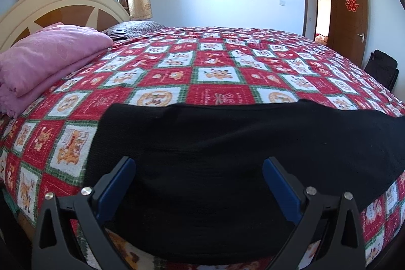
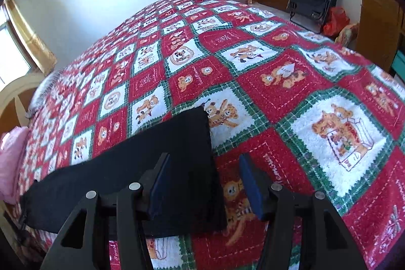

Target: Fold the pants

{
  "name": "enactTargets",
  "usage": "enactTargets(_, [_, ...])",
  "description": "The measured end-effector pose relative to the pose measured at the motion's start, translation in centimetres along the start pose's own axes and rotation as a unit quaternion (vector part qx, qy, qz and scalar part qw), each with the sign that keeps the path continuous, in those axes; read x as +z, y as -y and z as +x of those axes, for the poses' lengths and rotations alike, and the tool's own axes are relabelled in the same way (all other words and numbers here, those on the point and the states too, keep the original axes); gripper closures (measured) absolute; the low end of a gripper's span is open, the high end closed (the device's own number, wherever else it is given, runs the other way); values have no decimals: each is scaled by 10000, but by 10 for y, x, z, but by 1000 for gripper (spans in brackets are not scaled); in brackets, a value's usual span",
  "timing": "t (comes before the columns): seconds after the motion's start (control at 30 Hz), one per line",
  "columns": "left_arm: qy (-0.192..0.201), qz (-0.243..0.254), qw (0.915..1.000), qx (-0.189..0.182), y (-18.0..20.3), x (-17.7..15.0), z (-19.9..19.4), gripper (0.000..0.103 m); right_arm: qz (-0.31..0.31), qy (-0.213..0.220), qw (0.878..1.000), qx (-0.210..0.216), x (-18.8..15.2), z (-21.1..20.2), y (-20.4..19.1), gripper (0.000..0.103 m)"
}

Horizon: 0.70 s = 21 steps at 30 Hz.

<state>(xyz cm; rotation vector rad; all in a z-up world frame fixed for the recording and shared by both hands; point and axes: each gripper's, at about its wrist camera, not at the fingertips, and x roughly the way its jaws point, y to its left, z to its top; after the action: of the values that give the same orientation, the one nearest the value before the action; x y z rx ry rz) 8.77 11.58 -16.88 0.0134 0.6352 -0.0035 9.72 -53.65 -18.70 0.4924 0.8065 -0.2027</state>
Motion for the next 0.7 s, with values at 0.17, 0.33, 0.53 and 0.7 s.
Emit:
enactTargets(0.17, [171, -227, 9995, 146, -19, 6, -5, 0, -30, -81, 9999, 124, -5, -11, 5, 48])
enactTargets(0.33, [-43, -558, 9980, 286, -40, 0, 8, 0, -69, -105, 9998, 153, -9, -16, 7, 48])
enactTargets(0.53, [-136, -893, 9957, 189, -51, -12, 17, 0, 49, -161, 9993, 340, -7, -15, 12, 48])
enactTargets(0.7, [-68, -848, 9961, 223, -49, -14, 17, 0, -127, -161, 9994, 284, -12, -12, 4, 52])
